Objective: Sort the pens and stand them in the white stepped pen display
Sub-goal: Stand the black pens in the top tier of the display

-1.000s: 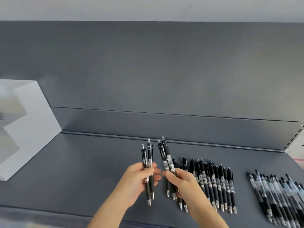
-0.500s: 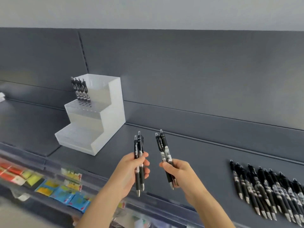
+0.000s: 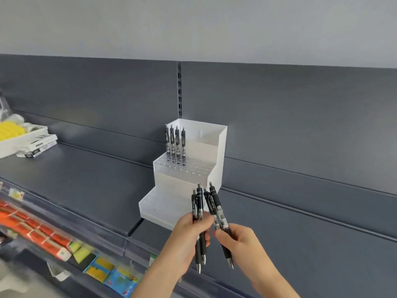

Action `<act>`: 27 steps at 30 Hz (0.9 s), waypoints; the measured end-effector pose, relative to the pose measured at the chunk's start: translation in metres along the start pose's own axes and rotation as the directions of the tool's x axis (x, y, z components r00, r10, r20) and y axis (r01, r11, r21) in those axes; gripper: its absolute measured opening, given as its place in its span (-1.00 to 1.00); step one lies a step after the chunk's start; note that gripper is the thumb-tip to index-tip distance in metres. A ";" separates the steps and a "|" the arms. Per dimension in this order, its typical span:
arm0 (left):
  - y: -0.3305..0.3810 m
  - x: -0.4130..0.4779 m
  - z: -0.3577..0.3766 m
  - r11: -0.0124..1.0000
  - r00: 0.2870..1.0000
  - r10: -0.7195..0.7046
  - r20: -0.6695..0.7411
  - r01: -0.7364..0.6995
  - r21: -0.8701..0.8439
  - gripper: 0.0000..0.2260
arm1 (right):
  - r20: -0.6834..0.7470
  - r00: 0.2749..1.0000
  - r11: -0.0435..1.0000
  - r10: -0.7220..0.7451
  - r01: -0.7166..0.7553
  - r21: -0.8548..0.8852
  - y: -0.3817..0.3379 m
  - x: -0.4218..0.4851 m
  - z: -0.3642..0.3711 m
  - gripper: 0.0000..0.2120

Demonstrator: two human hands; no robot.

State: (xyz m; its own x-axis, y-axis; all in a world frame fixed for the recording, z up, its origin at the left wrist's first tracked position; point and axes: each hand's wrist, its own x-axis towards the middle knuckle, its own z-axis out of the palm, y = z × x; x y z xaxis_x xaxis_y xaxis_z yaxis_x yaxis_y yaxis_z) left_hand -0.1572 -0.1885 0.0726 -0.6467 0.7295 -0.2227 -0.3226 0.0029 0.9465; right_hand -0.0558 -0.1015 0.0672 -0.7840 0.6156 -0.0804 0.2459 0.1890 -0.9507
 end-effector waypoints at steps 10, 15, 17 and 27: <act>0.043 0.046 -0.027 0.997 0.997 0.062 -0.034 -0.061 0.050 -0.84 | 0.065 0.994 0.982 -0.087 0.097 -0.160 -0.028 0.064 0.025 -0.62; 0.058 0.067 -0.051 0.996 0.992 0.086 -0.097 -0.083 0.036 -0.89 | -0.005 0.999 0.983 -0.052 0.050 -0.175 -0.041 0.083 0.021 -0.62; 0.063 0.076 -0.063 0.995 0.991 0.095 -0.093 -0.091 0.042 -0.91 | -0.014 0.997 0.981 -0.071 0.067 -0.182 -0.044 0.090 0.021 -0.70; 0.083 0.115 -0.122 0.978 0.989 0.138 0.044 -0.143 0.152 -0.83 | -0.269 0.958 0.990 -0.102 0.071 -0.121 -0.074 0.126 0.055 -0.93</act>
State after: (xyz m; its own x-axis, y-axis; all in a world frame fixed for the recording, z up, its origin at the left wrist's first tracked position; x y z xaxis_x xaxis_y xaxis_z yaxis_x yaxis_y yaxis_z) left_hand -0.3425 -0.1881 0.0970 -0.6540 0.7523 -0.0793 -0.1177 0.0024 0.9931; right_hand -0.2046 -0.0799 0.1103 -0.6226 0.7761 0.1001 0.2570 0.3236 -0.9106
